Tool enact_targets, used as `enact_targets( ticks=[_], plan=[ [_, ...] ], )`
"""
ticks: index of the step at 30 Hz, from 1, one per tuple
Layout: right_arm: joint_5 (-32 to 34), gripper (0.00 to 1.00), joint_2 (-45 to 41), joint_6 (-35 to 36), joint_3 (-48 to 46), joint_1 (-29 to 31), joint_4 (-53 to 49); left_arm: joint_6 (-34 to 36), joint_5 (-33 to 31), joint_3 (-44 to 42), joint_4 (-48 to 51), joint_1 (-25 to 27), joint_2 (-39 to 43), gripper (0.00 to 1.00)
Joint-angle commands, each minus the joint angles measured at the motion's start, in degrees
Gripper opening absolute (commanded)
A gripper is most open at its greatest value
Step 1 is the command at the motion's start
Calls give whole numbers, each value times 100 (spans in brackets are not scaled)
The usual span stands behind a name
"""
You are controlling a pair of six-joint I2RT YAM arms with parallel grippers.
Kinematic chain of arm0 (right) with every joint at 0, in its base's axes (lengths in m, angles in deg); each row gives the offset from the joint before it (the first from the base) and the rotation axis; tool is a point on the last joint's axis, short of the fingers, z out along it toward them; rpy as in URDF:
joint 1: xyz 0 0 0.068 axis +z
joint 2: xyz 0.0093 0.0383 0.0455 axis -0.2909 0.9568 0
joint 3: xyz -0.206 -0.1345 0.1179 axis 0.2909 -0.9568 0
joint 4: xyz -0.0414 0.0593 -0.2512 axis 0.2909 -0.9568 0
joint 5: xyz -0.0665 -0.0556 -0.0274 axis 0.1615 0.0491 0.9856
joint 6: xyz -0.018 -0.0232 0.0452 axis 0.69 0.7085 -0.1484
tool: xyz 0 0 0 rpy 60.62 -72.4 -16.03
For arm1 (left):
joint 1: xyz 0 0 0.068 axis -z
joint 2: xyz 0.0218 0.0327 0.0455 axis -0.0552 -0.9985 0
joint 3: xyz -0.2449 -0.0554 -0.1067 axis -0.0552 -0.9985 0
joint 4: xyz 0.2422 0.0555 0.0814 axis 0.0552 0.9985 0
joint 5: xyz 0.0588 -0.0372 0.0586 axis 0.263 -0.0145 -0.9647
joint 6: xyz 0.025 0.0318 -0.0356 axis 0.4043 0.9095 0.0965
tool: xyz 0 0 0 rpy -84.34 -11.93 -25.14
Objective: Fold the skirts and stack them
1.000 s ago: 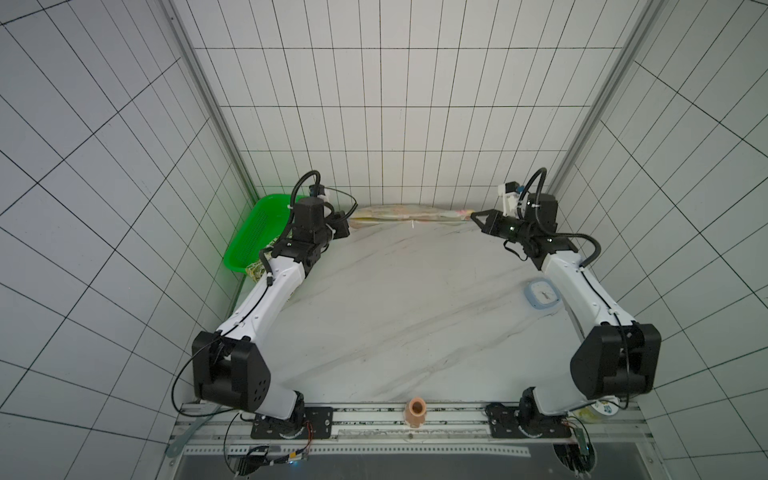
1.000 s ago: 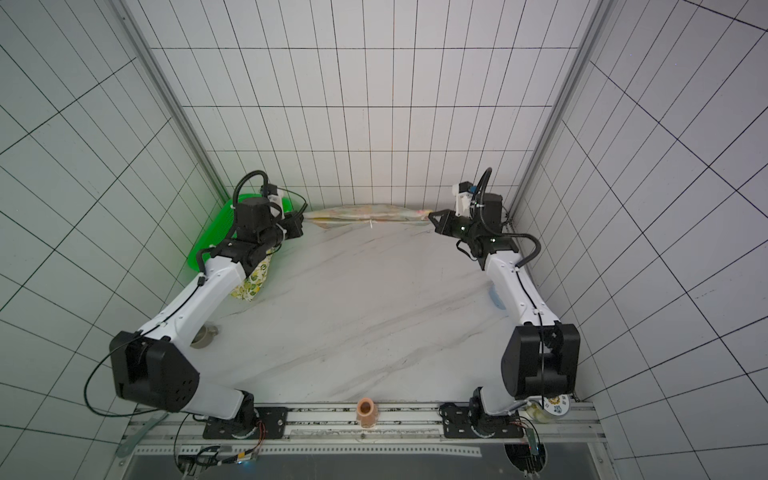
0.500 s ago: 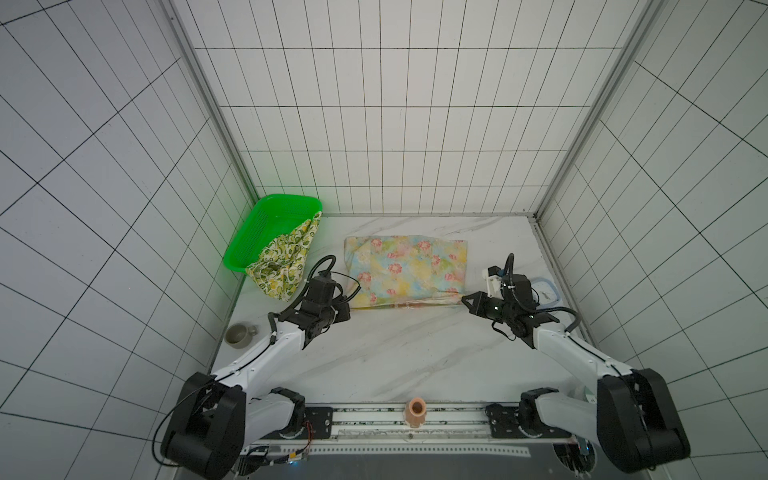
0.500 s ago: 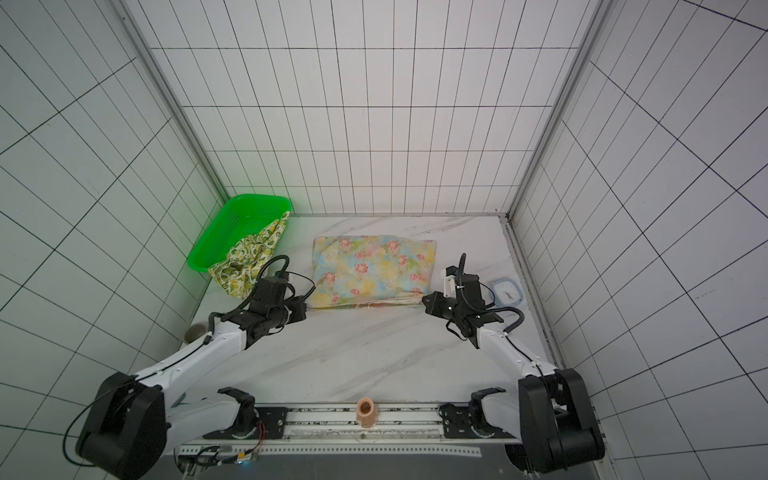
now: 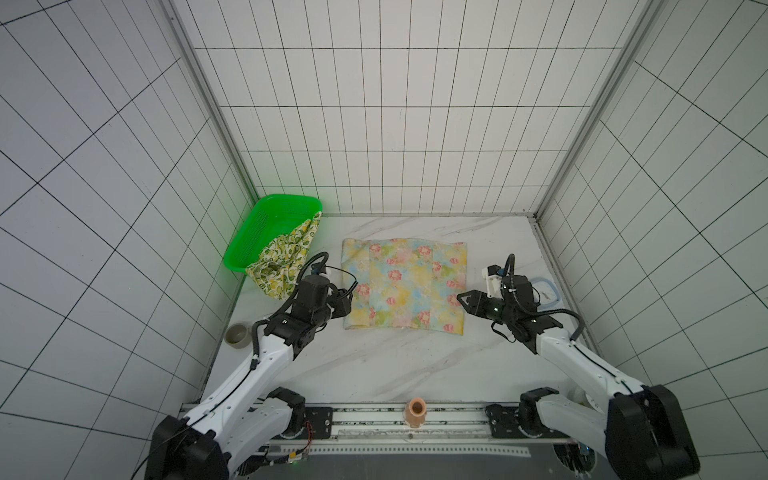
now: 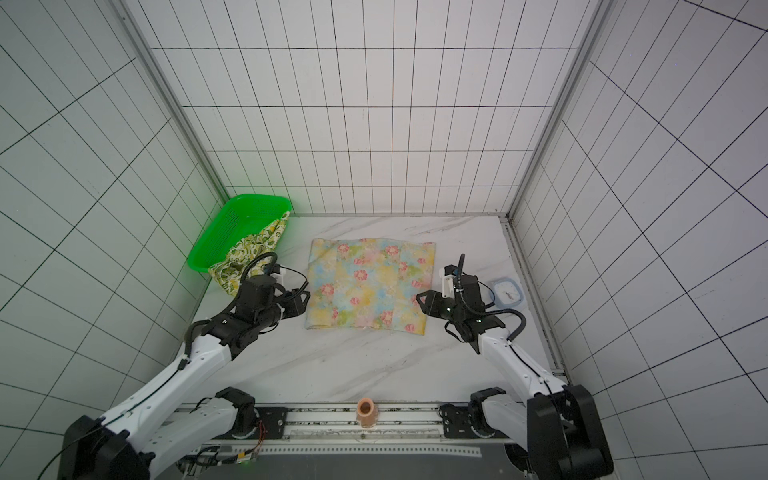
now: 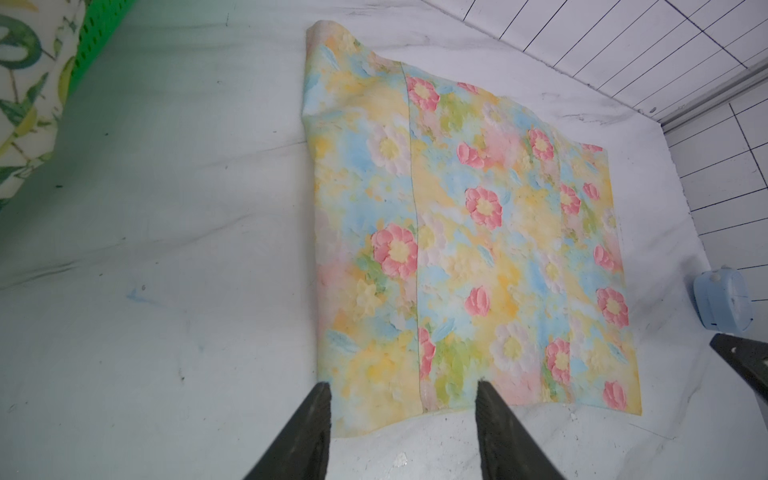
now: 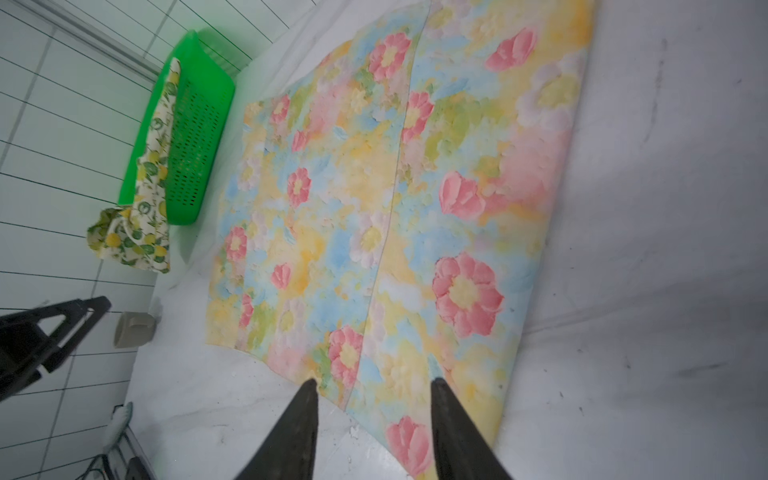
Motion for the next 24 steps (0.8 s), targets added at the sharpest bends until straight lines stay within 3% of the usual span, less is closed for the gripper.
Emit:
enact_targets(
  ticks=[1,3,9,13,18,24],
  plan=[
    [-81,35,546,-49,471,127,376,154,60,300,-317,50,-733,54],
    [-115,30,784,-115,349,157,667,250,68,459,-340,97,-1227,53],
    [46,30,1251,-302,48,156,1094,302,-132,614,-376,241,-2436,49],
    [304,25,1579,-438,19,111,1066,284,-184,440,-512,250,-2720,48],
    [395,27,1904,-494,108,-265,1080,295,-172,382,-439,307,-3077,47],
    [405,28,2510,-319,653,-636,975,57,-134,299,-499,763,-3386,46]
  ],
)
